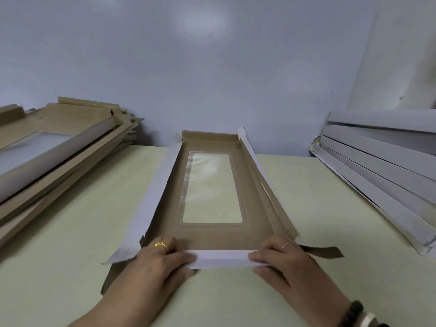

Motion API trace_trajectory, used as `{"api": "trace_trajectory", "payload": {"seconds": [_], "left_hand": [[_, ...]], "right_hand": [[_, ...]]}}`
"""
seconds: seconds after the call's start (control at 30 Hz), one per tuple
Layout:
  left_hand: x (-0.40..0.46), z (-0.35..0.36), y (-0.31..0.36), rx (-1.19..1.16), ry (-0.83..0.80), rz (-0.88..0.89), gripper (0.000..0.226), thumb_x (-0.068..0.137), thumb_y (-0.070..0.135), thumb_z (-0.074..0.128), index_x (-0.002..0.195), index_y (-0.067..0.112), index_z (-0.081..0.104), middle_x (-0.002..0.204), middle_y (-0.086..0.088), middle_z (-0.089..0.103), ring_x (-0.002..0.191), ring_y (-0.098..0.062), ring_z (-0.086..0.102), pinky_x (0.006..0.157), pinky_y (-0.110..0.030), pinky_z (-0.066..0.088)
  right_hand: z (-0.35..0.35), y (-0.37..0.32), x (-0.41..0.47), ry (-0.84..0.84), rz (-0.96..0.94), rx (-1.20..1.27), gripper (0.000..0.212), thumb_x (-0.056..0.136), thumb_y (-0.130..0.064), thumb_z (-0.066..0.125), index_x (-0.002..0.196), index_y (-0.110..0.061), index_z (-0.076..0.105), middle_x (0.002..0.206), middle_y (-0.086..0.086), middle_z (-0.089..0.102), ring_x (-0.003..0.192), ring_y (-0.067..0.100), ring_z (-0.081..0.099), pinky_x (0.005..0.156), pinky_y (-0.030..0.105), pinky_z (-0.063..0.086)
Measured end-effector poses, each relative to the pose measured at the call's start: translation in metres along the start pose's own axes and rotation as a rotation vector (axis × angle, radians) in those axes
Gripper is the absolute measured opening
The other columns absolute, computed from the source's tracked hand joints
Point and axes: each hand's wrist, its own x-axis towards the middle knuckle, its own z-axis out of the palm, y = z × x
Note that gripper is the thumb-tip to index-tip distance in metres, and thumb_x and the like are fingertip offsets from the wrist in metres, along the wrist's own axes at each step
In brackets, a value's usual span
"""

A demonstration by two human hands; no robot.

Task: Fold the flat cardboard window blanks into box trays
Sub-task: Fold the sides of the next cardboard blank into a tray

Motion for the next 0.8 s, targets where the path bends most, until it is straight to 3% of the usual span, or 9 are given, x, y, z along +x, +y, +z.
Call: {"api": "trace_trajectory", "payload": {"seconds": [0.13, 0.23, 0.33, 0.43, 0.53, 0.6, 0.67, 0.73, 0.8], "left_hand": [[0.004, -0.008, 0.001, 0.005, 0.025, -0.034, 0.045, 0.086, 0.05, 0.033, 0.08, 0.031, 0.074, 0.065, 0.016, 0.057, 0.057, -0.001, 0.056, 0.048, -0.015, 0.037], [0.007, -0.008, 0.002, 0.108, 0.062, -0.047, 0.039, 0.084, 0.038, 0.035, 0.08, 0.031, 0.073, 0.066, 0.018, 0.06, 0.057, -0.006, 0.061, 0.051, -0.016, 0.039], [0.008, -0.007, 0.004, 0.236, 0.046, -0.071, 0.038, 0.084, 0.031, 0.033, 0.079, 0.026, 0.07, 0.064, 0.013, 0.057, 0.058, -0.011, 0.059, 0.058, -0.024, 0.036], [0.012, -0.005, 0.006, 0.349, -0.01, -0.106, 0.041, 0.087, 0.036, 0.029, 0.081, 0.023, 0.068, 0.068, 0.009, 0.056, 0.064, -0.015, 0.059, 0.066, -0.033, 0.031], [0.015, -0.003, 0.01, 0.327, -0.103, -0.159, 0.065, 0.095, 0.051, 0.013, 0.094, 0.019, 0.07, 0.079, 0.008, 0.065, 0.074, -0.016, 0.065, 0.075, -0.03, 0.035], [0.019, -0.004, 0.012, 0.317, -0.181, -0.222, 0.087, 0.09, 0.059, -0.004, 0.11, 0.015, 0.068, 0.094, 0.007, 0.067, 0.087, -0.013, 0.065, 0.083, -0.026, 0.046], [0.027, 0.004, 0.009, 0.311, -0.215, -0.253, 0.114, 0.068, 0.072, -0.029, 0.138, 0.018, 0.043, 0.131, 0.003, 0.05, 0.121, -0.012, 0.048, 0.102, -0.026, 0.035], [0.028, 0.014, 0.003, 0.244, -0.259, -0.275, 0.122, 0.047, 0.077, -0.036, 0.147, 0.027, 0.012, 0.153, 0.009, 0.015, 0.14, -0.007, 0.013, 0.113, -0.026, 0.01], [0.03, 0.017, -0.001, 0.199, -0.329, -0.292, 0.118, 0.045, 0.08, -0.033, 0.147, 0.033, 0.001, 0.156, 0.012, -0.004, 0.142, -0.004, -0.005, 0.114, -0.026, -0.002]], "right_hand": [[0.001, 0.0, 0.002, 0.057, 0.046, -0.005, 0.033, 0.087, -0.034, 0.046, 0.081, -0.013, 0.07, 0.076, -0.008, 0.055, 0.075, 0.007, 0.049, 0.069, 0.024, 0.039], [0.002, -0.003, 0.008, 0.135, 0.067, -0.079, 0.021, 0.086, -0.025, 0.051, 0.074, -0.016, 0.067, 0.069, -0.008, 0.055, 0.068, 0.009, 0.052, 0.064, 0.021, 0.036], [0.004, -0.006, 0.017, 0.086, 0.094, -0.102, 0.023, 0.098, -0.024, 0.041, 0.094, -0.021, 0.064, 0.083, -0.012, 0.054, 0.084, 0.011, 0.054, 0.074, 0.019, 0.033], [0.007, -0.004, 0.023, 0.045, 0.145, -0.146, 0.029, 0.1, -0.031, 0.029, 0.114, -0.029, 0.054, 0.1, -0.01, 0.054, 0.1, 0.01, 0.048, 0.084, 0.019, 0.033], [0.008, -0.009, 0.027, 0.042, 0.152, -0.291, 0.011, 0.083, -0.02, 0.066, 0.093, -0.022, 0.066, 0.078, -0.004, 0.059, 0.073, 0.017, 0.058, 0.069, 0.025, 0.045], [0.015, -0.011, 0.027, 0.095, 0.091, -0.318, 0.023, 0.067, -0.018, 0.079, 0.088, -0.021, 0.071, 0.074, -0.006, 0.062, 0.064, 0.016, 0.06, 0.066, 0.025, 0.046], [0.019, -0.015, 0.028, 0.033, 0.0, -0.315, 0.03, 0.07, -0.026, 0.07, 0.099, -0.022, 0.071, 0.093, -0.009, 0.069, 0.082, 0.014, 0.067, 0.078, 0.03, 0.05], [0.019, -0.021, 0.03, -0.069, -0.031, -0.267, 0.041, 0.077, -0.034, 0.057, 0.115, -0.021, 0.065, 0.119, -0.011, 0.062, 0.108, 0.005, 0.059, 0.091, 0.024, 0.048], [0.02, -0.014, 0.033, -0.123, -0.017, -0.174, 0.047, 0.096, -0.036, 0.04, 0.14, -0.022, 0.037, 0.147, -0.016, 0.028, 0.135, -0.004, 0.024, 0.11, 0.014, 0.018]]}}
